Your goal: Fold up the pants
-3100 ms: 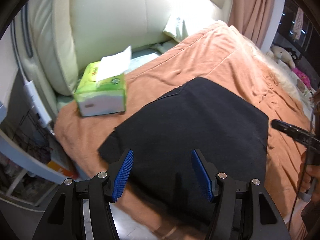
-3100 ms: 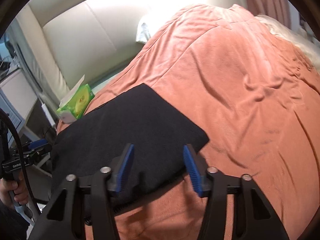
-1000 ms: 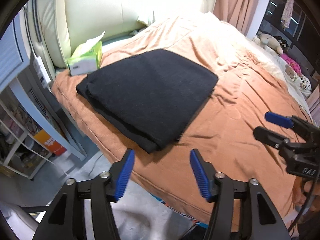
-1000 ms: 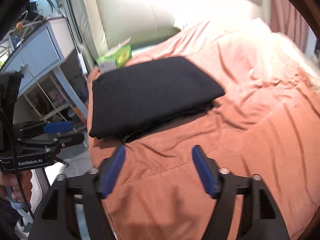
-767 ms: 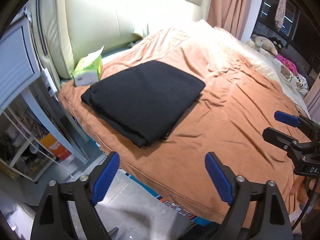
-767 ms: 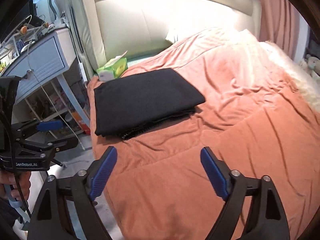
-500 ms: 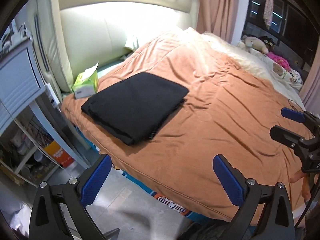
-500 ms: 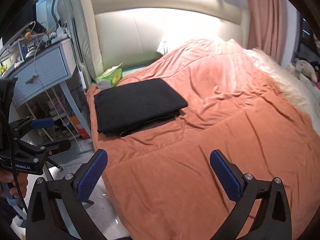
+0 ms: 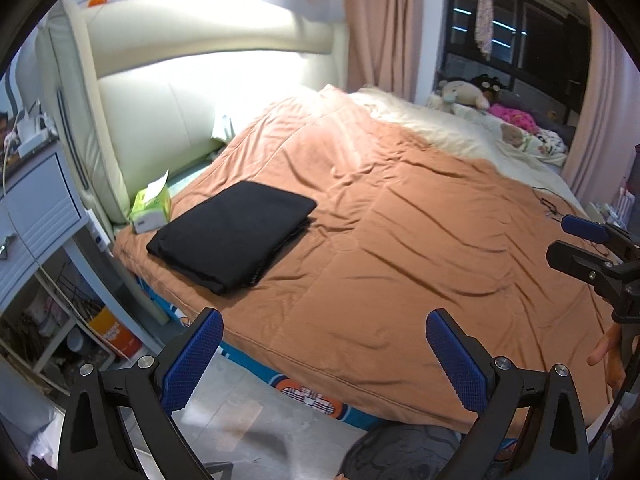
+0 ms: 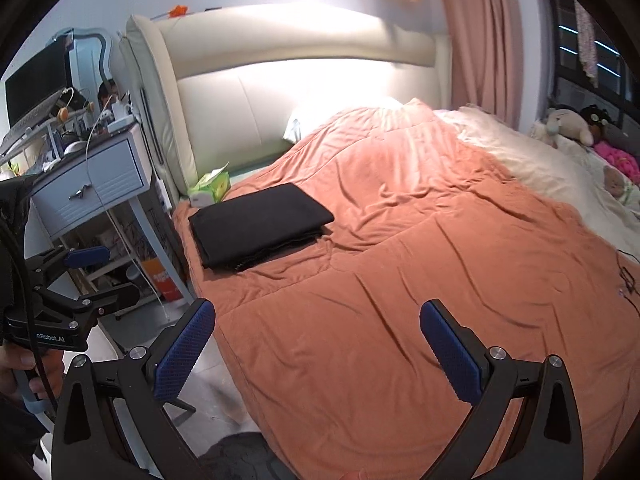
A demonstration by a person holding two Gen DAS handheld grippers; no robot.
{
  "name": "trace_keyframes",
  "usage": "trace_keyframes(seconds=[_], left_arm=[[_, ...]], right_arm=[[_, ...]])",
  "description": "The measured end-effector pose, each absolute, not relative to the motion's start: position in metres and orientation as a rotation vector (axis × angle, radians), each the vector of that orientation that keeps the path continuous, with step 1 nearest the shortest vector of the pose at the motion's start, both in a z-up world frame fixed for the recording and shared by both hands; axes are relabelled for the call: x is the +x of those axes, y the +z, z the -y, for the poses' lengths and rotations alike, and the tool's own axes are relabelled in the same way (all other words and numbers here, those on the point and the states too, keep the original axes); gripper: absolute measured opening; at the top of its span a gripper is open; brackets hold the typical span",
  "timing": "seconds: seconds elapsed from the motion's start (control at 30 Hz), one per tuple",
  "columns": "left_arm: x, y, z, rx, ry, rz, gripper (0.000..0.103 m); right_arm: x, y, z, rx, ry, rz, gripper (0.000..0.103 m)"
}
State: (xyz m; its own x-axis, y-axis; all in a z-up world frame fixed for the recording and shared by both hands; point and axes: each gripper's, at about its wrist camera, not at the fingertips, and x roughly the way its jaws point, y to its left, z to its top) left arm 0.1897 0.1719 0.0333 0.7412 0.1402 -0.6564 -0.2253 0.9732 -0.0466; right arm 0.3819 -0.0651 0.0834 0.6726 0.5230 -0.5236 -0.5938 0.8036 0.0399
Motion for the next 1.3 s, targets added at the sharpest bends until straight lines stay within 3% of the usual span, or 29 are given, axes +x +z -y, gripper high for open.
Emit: trace_keyframes(seconds=[0.47, 1.3], left_arm=[[0.117, 0.066, -0.111, -0.075, 0.117, -0.588, 0.102], [0.015, 0.067, -0.062, -0.023, 0.094, -0.484, 0.102]], right_arm=[[0.277, 0.096, 0.134, -0.053, 0.541, -0.493, 0.103], [0.111, 0.076, 0.202, 0.045, 0.464, -0.41, 0.103]])
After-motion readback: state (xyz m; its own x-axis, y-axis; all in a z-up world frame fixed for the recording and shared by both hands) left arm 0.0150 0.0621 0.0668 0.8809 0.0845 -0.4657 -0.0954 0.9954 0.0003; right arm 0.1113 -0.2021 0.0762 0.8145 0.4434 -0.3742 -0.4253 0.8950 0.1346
